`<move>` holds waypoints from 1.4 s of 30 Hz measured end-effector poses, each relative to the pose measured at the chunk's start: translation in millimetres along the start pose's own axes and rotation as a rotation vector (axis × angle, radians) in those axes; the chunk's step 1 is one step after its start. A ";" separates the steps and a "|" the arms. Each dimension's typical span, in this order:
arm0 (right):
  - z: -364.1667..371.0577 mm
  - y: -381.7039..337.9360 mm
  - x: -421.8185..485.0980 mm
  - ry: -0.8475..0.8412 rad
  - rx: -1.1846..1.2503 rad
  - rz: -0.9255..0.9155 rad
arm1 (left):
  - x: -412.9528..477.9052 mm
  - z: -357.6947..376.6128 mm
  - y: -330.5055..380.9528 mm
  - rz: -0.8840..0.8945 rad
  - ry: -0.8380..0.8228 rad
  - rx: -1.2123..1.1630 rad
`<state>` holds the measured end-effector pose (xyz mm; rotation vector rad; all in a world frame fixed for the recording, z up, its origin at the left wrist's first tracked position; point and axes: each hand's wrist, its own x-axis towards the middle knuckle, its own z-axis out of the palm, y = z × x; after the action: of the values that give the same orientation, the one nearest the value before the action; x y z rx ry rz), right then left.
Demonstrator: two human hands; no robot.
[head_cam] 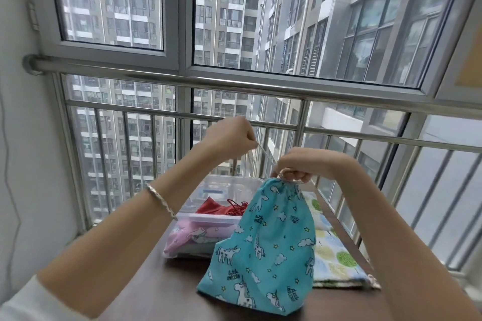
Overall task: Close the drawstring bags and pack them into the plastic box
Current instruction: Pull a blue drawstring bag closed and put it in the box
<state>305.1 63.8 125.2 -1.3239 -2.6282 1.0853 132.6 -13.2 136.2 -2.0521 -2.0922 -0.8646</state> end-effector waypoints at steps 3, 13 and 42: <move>8.9 4.4 -0.4 -0.096 0.229 -0.176 | 11.6 13.8 4.2 -0.130 -0.022 -0.276; 35.7 6.6 1.5 0.077 0.708 -0.326 | -9.9 58.3 15.9 -0.192 -0.231 -0.798; 36.6 19.2 -20.7 0.621 0.310 -0.409 | -27.3 48.1 9.0 -0.093 -0.212 -0.790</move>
<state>321.1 35.8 92.1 -0.8287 -2.0403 0.8051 159.1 -16.8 86.9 -2.4796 -2.1783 -1.7893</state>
